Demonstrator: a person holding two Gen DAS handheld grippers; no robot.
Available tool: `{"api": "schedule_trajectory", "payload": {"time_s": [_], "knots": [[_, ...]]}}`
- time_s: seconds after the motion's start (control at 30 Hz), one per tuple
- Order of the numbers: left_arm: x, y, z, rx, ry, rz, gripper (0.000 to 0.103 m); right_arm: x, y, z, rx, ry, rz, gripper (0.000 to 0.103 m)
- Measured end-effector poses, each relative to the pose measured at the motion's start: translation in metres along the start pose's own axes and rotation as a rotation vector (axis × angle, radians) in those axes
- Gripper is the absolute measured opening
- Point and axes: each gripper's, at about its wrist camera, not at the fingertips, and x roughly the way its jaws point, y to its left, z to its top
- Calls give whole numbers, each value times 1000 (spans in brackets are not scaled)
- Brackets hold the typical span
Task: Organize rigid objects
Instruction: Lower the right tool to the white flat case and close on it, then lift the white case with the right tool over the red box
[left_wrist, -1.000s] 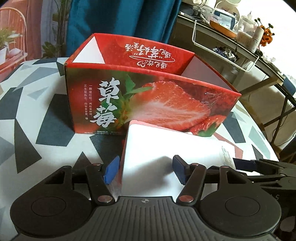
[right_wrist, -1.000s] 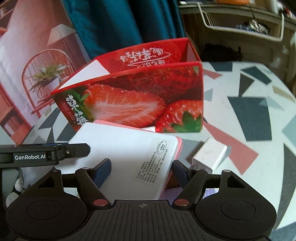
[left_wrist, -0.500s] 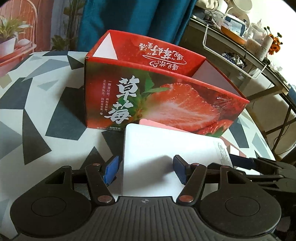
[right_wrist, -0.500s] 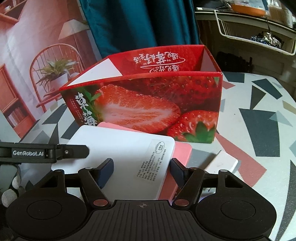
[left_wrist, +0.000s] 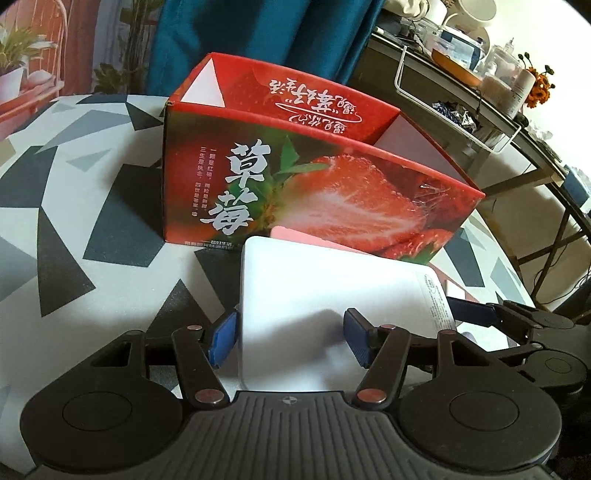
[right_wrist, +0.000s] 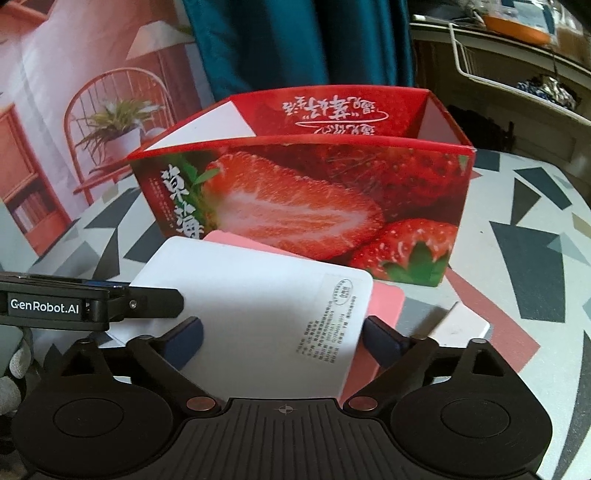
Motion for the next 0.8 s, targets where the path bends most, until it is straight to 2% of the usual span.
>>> {"api": "schedule_trajectory", "payload": {"time_s": [0.13, 0.33, 0.47, 0.57, 0.63, 0.8], "knots": [[-2, -5, -1, 44, -7, 19, 64, -1, 2, -2, -3, -5, -6, 94], [-5, -5, -3, 57, -13, 24, 63, -1, 2, -4, -9, -17, -3, 96], [-10, -9, -3, 87, -20, 50, 56, -1, 3, -6, -3, -33, 1, 98], [-13, -10, -3, 97, -26, 76, 56, -6, 2, -6, 17, -46, -13, 82], [-15, -9, -2, 89, -35, 90, 55, -11, -2, -6, 42, -59, -8, 67], [-21, -7, -2, 72, -51, 99, 55, -20, -3, -5, 42, -93, -21, 53]]}}
